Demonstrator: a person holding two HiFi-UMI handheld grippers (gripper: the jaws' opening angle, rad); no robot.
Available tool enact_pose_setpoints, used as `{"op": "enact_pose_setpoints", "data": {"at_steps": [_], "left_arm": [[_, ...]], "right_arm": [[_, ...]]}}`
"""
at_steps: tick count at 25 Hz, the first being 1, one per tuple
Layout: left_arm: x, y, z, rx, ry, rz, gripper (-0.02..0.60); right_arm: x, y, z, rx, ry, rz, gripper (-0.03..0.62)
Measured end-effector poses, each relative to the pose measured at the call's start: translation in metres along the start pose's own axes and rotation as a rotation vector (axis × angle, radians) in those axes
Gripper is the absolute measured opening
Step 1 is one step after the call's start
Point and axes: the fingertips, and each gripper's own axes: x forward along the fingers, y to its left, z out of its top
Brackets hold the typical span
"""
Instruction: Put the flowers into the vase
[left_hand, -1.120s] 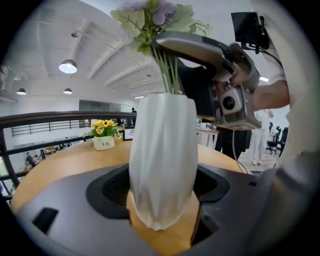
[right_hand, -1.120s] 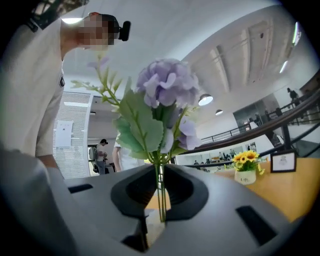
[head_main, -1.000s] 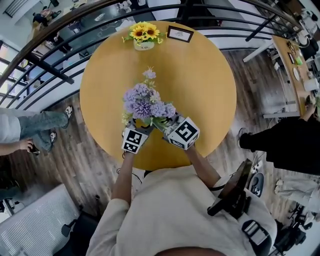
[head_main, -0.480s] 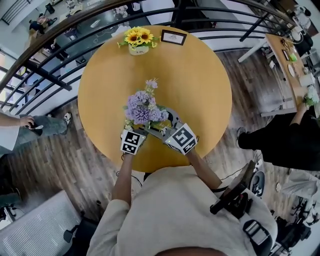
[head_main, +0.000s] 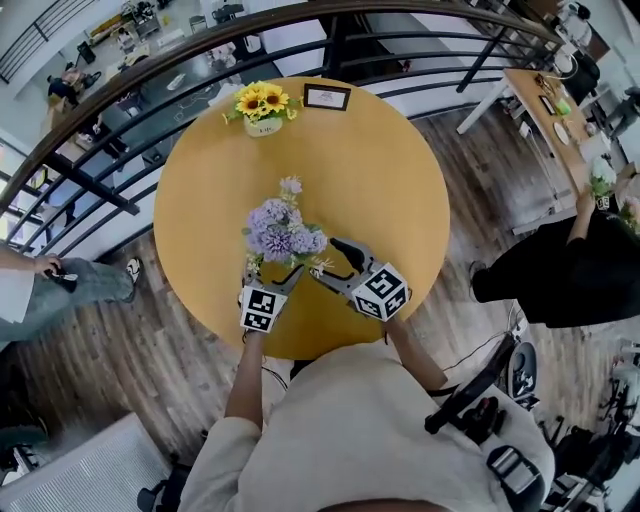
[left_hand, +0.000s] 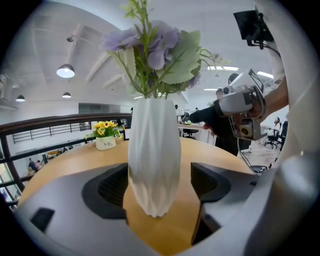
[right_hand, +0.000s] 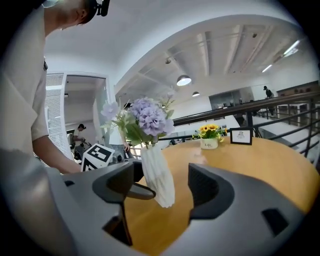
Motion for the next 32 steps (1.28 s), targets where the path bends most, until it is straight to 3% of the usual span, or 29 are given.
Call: {"op": "enact_pose_setpoints", "data": {"at_steps": [7, 9, 11, 19, 26, 29, 32], "left_arm": [[-0.051, -0.004, -0.038, -0.126, 0.013, 0.044, 0.374], [-0.074, -0.011, -0.036, -0.183, -0.025, 0.045, 0.225], [-0.088, -0.021, -0.032, -0.205, -0.055, 0.024, 0.006], [-0.081, -0.066, -0.007, -0.144, -0.094, -0.092, 0.006], [-0.070, -0.121, 0.022, -0.080, -0.146, -0.133, 0.006], [-0.074, -0.153, 0.025, -0.073, -0.152, -0.129, 0.006], [-0.075, -0.188, 0.026, -0.117, -0.176, -0.113, 0.006]], "right_arm": [[-0.013, -0.013, 0.004, 0.117, -0.072, -0.054, 0.351], [-0.026, -0.015, 0.003, 0.158, -0.104, -0.081, 0.321], [-0.041, -0.017, 0.001, 0.186, -0.137, -0.109, 0.286], [-0.101, -0.021, -0.006, 0.217, -0.219, -0.197, 0.194], [-0.148, -0.010, -0.034, 0.186, -0.224, -0.187, 0.010], [-0.173, 0.009, -0.057, 0.112, -0.166, -0.171, 0.009], [-0.209, 0.021, -0.078, 0.062, -0.126, -0.163, 0.008]]}}
